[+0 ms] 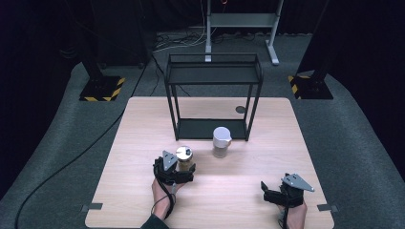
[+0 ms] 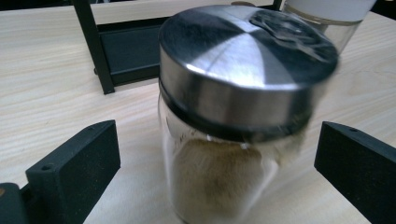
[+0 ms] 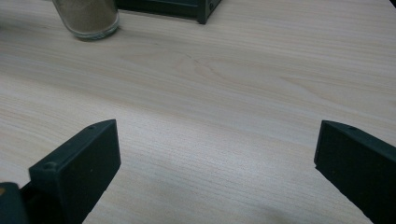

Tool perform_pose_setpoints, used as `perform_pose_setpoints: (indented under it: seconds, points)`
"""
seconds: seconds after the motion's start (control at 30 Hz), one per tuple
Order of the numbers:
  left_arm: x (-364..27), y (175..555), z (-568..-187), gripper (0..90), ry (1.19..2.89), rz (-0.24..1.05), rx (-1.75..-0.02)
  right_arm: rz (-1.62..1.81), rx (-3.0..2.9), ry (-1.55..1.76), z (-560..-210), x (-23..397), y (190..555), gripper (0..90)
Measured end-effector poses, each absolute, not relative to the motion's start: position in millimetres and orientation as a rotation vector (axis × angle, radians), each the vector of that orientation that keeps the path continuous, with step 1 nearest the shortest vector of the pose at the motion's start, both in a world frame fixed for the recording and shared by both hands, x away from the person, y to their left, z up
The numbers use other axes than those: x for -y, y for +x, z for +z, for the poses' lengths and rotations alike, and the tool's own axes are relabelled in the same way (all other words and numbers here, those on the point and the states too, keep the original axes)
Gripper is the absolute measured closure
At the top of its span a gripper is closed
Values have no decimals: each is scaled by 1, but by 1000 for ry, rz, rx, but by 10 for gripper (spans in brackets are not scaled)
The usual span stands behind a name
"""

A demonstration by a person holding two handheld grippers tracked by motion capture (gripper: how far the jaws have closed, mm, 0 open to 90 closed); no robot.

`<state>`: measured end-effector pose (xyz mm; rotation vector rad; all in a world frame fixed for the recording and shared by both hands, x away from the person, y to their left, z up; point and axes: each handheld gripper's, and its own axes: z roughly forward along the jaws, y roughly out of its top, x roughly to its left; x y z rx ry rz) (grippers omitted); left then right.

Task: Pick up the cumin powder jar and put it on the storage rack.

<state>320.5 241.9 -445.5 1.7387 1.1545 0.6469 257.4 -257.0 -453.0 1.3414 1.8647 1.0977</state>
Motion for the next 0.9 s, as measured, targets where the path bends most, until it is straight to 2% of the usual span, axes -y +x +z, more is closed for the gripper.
perform_pose_setpoints:
  seconds: [0.37,0.4,0.43,0.57,0.9]
  points:
    - [-231,344,-447,1,1739,622,-1208,1106,-1867,1340,-453,258,257,0]
    - [-237,345,-449,66,1733,588,-1171,1107,-1869,1338,-453,258,257,0]
    - [-237,345,-449,280,1733,588,-1171,1107,-1869,1337,-453,258,257,0]
    - [-231,349,-443,291,1772,595,-1165,1105,-1864,1335,-454,258,257,0]
    - [-242,343,-442,293,1744,562,-1167,1109,-1866,1331,-454,258,256,0]
